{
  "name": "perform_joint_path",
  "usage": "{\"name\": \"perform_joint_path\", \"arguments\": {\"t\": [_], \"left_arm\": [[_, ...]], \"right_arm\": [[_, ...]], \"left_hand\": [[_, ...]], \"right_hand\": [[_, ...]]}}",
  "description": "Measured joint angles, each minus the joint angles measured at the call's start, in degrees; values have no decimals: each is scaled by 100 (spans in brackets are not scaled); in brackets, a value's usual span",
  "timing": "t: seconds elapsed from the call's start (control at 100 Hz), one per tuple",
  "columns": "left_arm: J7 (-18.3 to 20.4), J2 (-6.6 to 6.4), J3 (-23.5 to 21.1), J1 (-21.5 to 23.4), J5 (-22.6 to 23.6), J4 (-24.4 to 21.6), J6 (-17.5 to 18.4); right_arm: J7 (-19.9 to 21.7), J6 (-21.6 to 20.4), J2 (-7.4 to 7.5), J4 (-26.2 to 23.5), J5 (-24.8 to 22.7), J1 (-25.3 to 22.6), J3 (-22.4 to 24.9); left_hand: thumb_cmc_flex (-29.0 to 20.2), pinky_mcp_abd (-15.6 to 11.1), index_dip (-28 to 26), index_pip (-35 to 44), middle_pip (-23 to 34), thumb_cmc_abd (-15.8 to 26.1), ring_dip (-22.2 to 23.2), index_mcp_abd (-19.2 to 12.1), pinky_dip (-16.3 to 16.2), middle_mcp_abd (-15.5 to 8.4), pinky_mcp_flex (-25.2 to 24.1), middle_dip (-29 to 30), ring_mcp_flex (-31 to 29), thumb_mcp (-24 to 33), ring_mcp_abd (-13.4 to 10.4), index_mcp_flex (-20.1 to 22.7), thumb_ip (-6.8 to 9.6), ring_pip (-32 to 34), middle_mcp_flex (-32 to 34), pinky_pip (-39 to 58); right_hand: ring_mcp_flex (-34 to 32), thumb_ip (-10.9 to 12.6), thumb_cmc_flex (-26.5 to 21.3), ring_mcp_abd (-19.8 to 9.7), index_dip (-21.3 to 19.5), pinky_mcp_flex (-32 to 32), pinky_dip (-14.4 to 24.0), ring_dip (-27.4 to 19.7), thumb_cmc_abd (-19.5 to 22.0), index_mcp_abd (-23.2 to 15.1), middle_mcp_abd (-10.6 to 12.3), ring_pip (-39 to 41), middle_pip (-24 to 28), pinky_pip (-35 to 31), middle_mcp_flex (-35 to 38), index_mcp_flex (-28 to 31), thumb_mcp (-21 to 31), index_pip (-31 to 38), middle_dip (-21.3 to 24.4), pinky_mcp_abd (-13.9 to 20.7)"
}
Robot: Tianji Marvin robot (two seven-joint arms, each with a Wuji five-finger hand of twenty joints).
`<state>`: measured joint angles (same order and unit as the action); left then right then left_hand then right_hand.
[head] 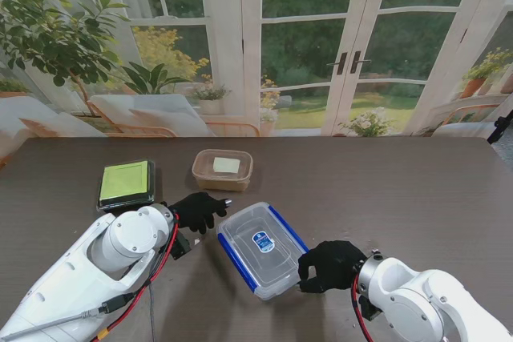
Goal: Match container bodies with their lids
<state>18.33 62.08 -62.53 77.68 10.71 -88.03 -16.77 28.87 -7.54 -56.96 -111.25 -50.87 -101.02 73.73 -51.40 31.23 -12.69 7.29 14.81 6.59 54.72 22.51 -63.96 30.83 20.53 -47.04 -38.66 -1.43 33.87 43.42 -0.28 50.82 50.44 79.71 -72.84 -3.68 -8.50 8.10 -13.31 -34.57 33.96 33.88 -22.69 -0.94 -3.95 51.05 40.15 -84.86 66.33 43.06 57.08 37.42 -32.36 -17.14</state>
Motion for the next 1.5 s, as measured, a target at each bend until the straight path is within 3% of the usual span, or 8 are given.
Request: {"name": "perform_joint_path", "arguments": {"t": [0.36,0.58,0.69,0.77,1.08,1.31,1.4,1.5], "left_arm": [[34,27,233,-162,-145,171,4],[9,28,371,-277,-316,240,3],[13,28,500,-417,-434,336,10],[39,27,643,-576,-514,445,28],[61,117,1101,-1237,-849,1014,148],[65,176,1268,-1466,-997,1187,183],[91,174,1302,-1495,-984,1190,180],[154,148,1275,-1446,-876,1093,133]], "right_arm": [[101,131,28,147,90,65,-189],[82,335,27,214,51,175,-260],[71,478,20,282,49,273,-294],[36,604,12,350,43,360,-315],[-165,970,-24,738,-44,740,-335],[-274,1101,-25,908,-20,857,-321],[-306,1129,-24,935,46,866,-320],[-306,1124,-23,945,101,866,-330]], "left_hand": [[0,0,108,-100,-31,0,0,62,0,0,0,0,0,0,0,-8,0,1,0,0],[0,2,95,-162,-54,0,0,568,1,49,-4,0,2,0,0,-25,0,1,-19,0],[0,33,7,-162,-82,0,-3,786,3,101,-9,0,4,0,0,-25,0,1,22,0],[0,66,2,-162,-85,0,-3,937,5,108,-31,-55,4,0,0,-25,0,1,29,1],[0,180,9,-177,-26,0,-7,1165,12,275,-35,-58,8,0,0,-37,0,1,47,6],[0,265,35,-333,-51,0,-9,1199,31,370,-62,-60,23,0,11,-137,0,-8,55,9],[0,295,48,-405,-45,0,-10,1234,74,395,-62,-60,23,0,19,-199,0,-9,55,9],[0,295,58,-494,-65,0,-11,1273,82,396,-66,-56,26,0,19,-210,0,-11,54,10]], "right_hand": [[0,1,0,0,109,0,0,0,4,24,0,0,-80,0,-3,-44,0,187,-44,-1],[0,1,0,0,109,0,0,-2,7,-570,0,-21,-80,0,-10,-15,0,678,-44,-2],[0,1,0,0,109,0,0,-19,8,-1000,-1,-79,-80,0,-11,179,0,832,-44,-2],[0,2,0,0,109,0,0,-35,9,-1088,-1,-93,-80,0,-13,387,0,964,-45,-2],[0,3,0,0,105,0,0,-51,10,-1054,-4,-170,-86,0,-88,498,-1,1024,-44,-4],[0,3,0,2,103,0,0,-51,10,-963,-6,-217,-91,0,-163,510,-1,1072,-44,-4],[0,3,0,12,103,0,0,-51,10,-717,-7,-218,-91,0,-163,527,-1,1072,-45,-7],[0,3,0,32,103,0,0,-51,10,-199,-7,-224,-91,0,-163,525,-1,1072,-44,-22]]}}
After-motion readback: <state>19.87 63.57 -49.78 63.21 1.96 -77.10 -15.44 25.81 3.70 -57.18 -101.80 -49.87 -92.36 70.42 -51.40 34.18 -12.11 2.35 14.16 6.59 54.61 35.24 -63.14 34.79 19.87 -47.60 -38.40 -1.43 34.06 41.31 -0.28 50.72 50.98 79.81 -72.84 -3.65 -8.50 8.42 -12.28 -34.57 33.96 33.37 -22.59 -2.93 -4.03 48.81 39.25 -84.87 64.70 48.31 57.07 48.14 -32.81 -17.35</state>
